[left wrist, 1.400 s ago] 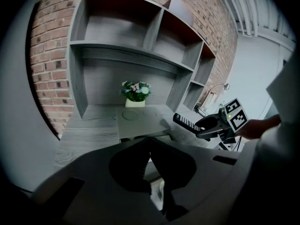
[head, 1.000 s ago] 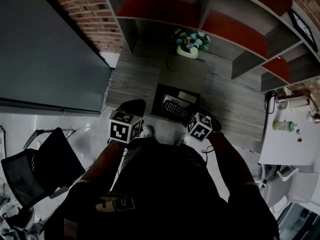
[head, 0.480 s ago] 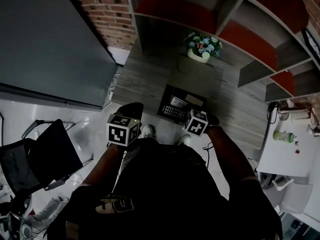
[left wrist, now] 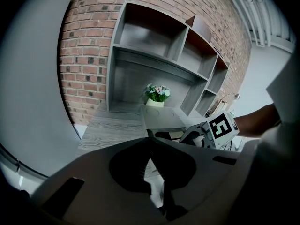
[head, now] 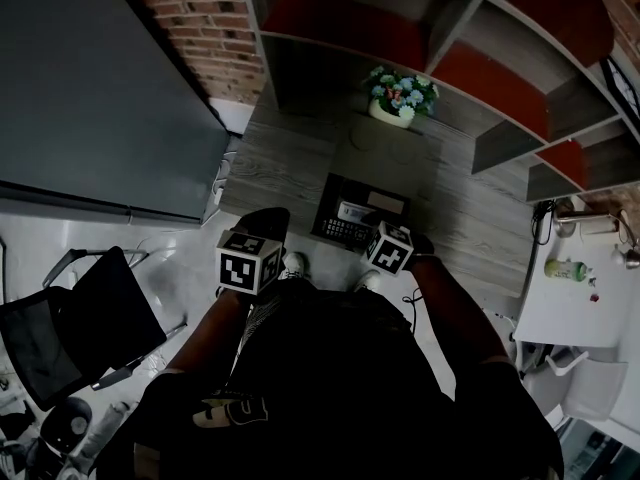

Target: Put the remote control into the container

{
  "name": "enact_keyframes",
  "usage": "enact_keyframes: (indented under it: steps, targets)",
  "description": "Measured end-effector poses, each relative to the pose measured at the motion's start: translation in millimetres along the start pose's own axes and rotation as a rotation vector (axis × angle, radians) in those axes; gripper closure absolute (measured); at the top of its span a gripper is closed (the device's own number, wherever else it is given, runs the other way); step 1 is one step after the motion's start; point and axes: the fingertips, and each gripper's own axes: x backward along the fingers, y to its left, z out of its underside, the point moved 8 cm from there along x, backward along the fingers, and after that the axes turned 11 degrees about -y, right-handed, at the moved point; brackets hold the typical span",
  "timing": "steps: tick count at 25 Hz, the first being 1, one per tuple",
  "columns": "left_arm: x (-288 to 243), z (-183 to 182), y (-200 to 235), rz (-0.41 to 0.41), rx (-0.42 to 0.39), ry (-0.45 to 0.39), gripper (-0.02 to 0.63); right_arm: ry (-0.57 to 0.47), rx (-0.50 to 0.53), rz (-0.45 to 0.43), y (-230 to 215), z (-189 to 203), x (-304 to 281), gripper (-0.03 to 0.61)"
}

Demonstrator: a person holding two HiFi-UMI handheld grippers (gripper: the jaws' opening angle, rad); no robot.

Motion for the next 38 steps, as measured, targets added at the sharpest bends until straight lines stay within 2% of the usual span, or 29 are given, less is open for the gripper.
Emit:
enact_keyframes:
  steps: [3,5,10,12,16,19,22,25,28,33,38]
  targets:
    - [-5,-4,-3,0.032,-0.016,-0.003,0.607,-0.036,-0.04,0.057,-1,-2,7,0.343]
    - [-8,-7,-6,0.053,-0.041,-0.001,0.607,-0.096,-0.086,0.118,-3,-6,14,0.344]
    - [-15,-11,-9,0.103,-0.093,0.008,0.607,-0.268,-0.286,0.228,2,-14,37,0.349]
    - [-16,-14,-12,0.13,-0.104,0.004,0.607,-0.331,-0.363,0.289,5,-17,49,0.399]
    - [-16,-20,-15,0.191,-0.135,-0.024,0.607,-0.483,-0.563,0.45,8,-17,76,0.57]
    - [-16,-21,-17,0.248,-0.152,-0.018,0.607,-0.634,-0.765,0.517,14,-19,97,0.571]
    - [-16,-19,-24,0.323,-0.172,0.001,0.607,-0.72,-0.888,0.575,26,-18,113,0.571]
    - [-13,-14,-29,0.39,-0.193,0.023,0.607,-0.776,-0.922,0.634,42,-23,123,0.571]
    - [-15,-16,-31,0.412,-0.207,0.015,0.607,-0.82,-0.913,0.668,54,-33,132,0.571]
    - [-3,-19,-41,0.396,-0.19,-0.028,0.607,-0.925,-1.0,0.618,72,-27,139,0.571]
    - [13,-16,-59,0.324,-0.162,-0.066,0.607,-0.888,-0.9,0.607,82,-17,155,0.571]
